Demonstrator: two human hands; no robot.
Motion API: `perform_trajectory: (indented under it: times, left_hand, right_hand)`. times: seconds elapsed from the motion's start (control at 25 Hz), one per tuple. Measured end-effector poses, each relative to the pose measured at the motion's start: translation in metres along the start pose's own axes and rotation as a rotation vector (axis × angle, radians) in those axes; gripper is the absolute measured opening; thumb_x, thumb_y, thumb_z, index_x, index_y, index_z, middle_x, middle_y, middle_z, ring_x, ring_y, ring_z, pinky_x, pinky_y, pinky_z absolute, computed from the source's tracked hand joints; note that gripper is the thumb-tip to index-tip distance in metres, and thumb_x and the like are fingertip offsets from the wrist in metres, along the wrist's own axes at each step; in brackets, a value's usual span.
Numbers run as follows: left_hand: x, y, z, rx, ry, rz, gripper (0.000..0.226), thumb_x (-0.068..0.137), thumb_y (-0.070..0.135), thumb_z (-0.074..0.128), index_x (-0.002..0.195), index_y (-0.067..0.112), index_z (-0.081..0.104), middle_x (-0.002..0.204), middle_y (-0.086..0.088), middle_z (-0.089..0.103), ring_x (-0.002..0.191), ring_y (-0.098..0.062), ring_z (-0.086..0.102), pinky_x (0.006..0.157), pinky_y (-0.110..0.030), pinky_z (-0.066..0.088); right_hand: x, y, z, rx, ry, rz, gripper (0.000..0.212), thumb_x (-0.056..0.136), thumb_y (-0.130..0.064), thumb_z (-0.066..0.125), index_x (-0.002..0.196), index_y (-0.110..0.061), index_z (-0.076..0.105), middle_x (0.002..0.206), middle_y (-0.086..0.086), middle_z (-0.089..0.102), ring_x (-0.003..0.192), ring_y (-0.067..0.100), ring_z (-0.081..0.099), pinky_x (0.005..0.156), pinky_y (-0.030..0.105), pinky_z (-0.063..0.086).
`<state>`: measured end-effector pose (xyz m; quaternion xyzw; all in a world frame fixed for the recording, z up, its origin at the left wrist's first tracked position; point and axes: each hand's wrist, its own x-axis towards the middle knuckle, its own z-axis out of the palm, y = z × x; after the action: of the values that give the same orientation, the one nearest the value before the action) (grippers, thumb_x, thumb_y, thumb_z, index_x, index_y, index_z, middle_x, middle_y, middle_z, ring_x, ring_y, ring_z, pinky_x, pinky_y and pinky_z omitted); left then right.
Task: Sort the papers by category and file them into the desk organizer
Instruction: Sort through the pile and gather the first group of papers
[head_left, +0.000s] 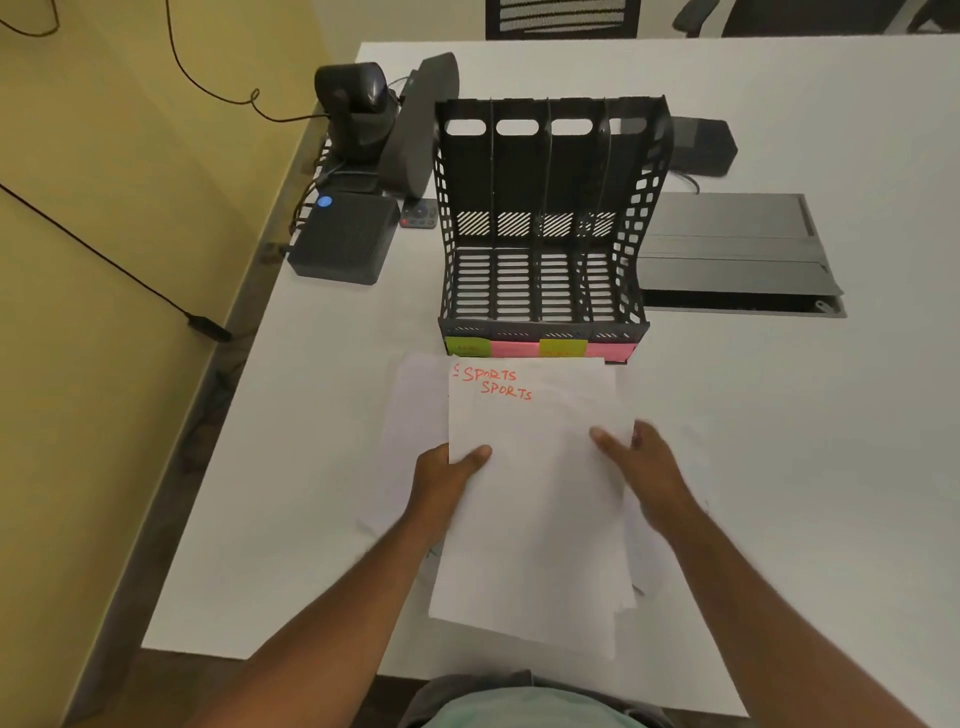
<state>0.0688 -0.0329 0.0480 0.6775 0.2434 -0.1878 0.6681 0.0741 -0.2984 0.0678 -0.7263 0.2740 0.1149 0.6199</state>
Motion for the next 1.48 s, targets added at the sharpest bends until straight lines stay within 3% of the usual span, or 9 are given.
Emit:
perform_trajectory:
  times: [0.16,0.28,0.4,0.52,0.68,0.96,1.16,1.36,1.48]
  left_hand:
    - [0.004,-0.002,0.008,-0.016,-0.032,-0.012,0.024,0.093,0.039,0.062,0.092,0.021,0.078,0.101,-0.004,0.078,0.092,-0.022,0.074,0.083,-0.037,0.058]
    - [0.002,0.002,0.010,0.044,0.006,0.020,0.019,0.092,0.032,0.063,0.080,0.034,0.078,0.095,0.007,0.078,0.083,-0.010,0.074,0.071,-0.024,0.057]
    - [0.002,0.003,0.006,0.089,0.045,0.073,0.009,0.084,0.038,0.072,0.081,0.030,0.075,0.087,0.014,0.078,0.077,-0.006,0.073,0.063,-0.018,0.055]
    - [0.006,0.001,0.002,0.111,0.052,0.054,0.030,0.091,0.039,0.064,0.074,0.014,0.066,0.082,0.002,0.072,0.074,-0.019,0.066,0.072,-0.028,0.051]
    - [0.003,0.002,0.002,0.078,0.059,0.071,0.010,0.087,0.031,0.071,0.088,0.022,0.075,0.092,0.006,0.077,0.087,-0.018,0.072,0.075,-0.030,0.058]
    - [-0.001,0.007,0.001,0.001,0.026,0.100,0.019,0.084,0.028,0.074,0.102,0.023,0.075,0.100,0.007,0.078,0.091,-0.015,0.074,0.078,-0.032,0.060]
    - [0.001,0.007,0.001,0.011,-0.026,0.074,0.021,0.084,0.020,0.075,0.105,0.019,0.076,0.104,-0.001,0.077,0.097,-0.022,0.072,0.088,-0.039,0.057]
    - [0.000,0.005,0.000,-0.093,-0.148,0.094,0.032,0.083,-0.004,0.060,0.072,0.020,0.079,0.092,0.004,0.077,0.101,-0.027,0.065,0.080,-0.031,0.057]
    - [0.000,0.007,0.001,-0.122,-0.135,0.089,0.028,0.080,-0.006,0.066,0.073,0.018,0.080,0.094,0.004,0.077,0.107,-0.030,0.063,0.089,-0.034,0.056]
  right_hand:
    - [-0.019,0.040,-0.005,0.184,-0.027,0.166,0.032,0.081,-0.027,0.079,0.110,-0.014,0.074,0.094,0.001,0.080,0.081,0.021,0.077,0.063,0.031,0.061]
    - [-0.017,0.044,-0.010,0.213,0.043,0.164,0.027,0.083,-0.027,0.078,0.106,-0.013,0.074,0.093,0.006,0.079,0.083,0.028,0.076,0.066,0.035,0.060]
    - [-0.016,0.045,-0.013,0.262,0.056,0.163,0.023,0.083,-0.024,0.078,0.103,-0.013,0.075,0.090,0.004,0.080,0.080,0.028,0.076,0.063,0.033,0.060]
    - [-0.017,0.047,-0.018,0.280,0.063,0.164,0.024,0.082,-0.021,0.079,0.104,-0.010,0.075,0.094,0.008,0.079,0.084,0.031,0.076,0.069,0.037,0.060]
    - [-0.017,0.052,-0.026,0.286,0.111,0.169,0.027,0.081,-0.020,0.080,0.106,-0.009,0.074,0.099,0.010,0.077,0.088,0.033,0.073,0.071,0.038,0.058]
    - [-0.011,0.053,-0.042,0.360,0.146,0.166,0.022,0.082,-0.021,0.079,0.102,-0.012,0.074,0.099,0.008,0.078,0.088,0.032,0.073,0.070,0.038,0.058]
    - [-0.010,0.055,-0.041,0.313,-0.004,0.120,0.027,0.081,-0.022,0.080,0.106,-0.014,0.074,0.102,0.007,0.078,0.089,0.030,0.076,0.068,0.037,0.060]
    - [-0.008,0.063,-0.033,0.387,-0.119,0.119,0.026,0.082,-0.003,0.073,0.108,-0.008,0.074,0.108,0.015,0.076,0.100,0.038,0.072,0.074,0.040,0.058]
    - [-0.008,0.063,-0.027,0.394,-0.118,0.119,0.036,0.080,-0.003,0.076,0.115,-0.009,0.070,0.111,0.013,0.076,0.101,0.036,0.072,0.080,0.042,0.058]
